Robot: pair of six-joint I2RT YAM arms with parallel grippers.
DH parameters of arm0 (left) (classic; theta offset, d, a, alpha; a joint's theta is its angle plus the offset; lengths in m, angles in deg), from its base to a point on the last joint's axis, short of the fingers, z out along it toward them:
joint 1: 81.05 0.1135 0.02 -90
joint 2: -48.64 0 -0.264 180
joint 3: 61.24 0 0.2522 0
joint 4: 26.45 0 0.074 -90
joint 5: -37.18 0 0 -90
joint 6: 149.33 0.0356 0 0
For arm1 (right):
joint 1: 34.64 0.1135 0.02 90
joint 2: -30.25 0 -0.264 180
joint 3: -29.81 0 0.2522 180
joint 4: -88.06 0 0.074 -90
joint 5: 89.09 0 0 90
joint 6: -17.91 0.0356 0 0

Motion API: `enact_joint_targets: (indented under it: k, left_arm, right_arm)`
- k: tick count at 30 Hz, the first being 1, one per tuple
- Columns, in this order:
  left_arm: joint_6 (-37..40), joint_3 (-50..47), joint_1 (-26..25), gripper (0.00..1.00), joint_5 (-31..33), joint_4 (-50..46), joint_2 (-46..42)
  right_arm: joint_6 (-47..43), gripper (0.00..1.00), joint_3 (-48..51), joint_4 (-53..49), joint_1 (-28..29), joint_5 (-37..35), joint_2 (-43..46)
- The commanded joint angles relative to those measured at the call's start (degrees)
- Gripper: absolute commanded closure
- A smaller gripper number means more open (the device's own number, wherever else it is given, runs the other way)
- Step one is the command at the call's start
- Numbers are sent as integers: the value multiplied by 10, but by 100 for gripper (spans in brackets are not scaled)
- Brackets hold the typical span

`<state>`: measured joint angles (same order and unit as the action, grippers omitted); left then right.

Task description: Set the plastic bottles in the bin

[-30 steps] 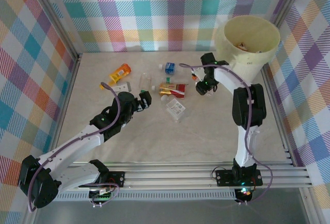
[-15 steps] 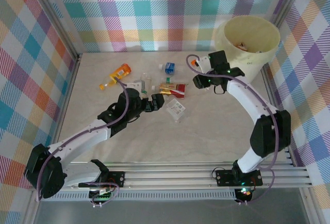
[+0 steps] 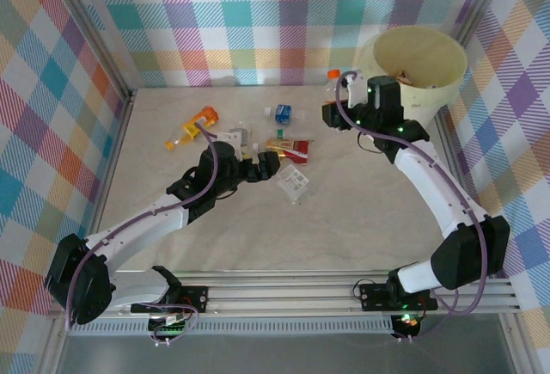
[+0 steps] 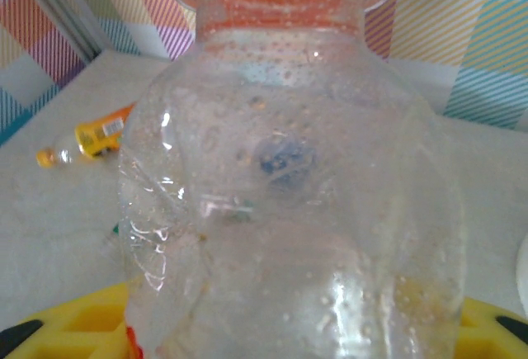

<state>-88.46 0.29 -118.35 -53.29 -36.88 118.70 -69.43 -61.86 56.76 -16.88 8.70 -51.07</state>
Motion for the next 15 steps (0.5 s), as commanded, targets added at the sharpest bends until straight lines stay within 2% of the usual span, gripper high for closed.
enact_joint_targets:
  k: [1,6,15]
  left_arm:
    - [-6,10,3,0,9,-1,-10]
    - [-5,1,3,0,29,-11,-28]
    - [-6,-7,3,0,48,-19,-42]
  right_arm:
    - [36,81,-49,78,-30,7,1]
    - [52,81,-107,75,-74,10,-29]
    - [181,78,-165,98,-199,14,-93]
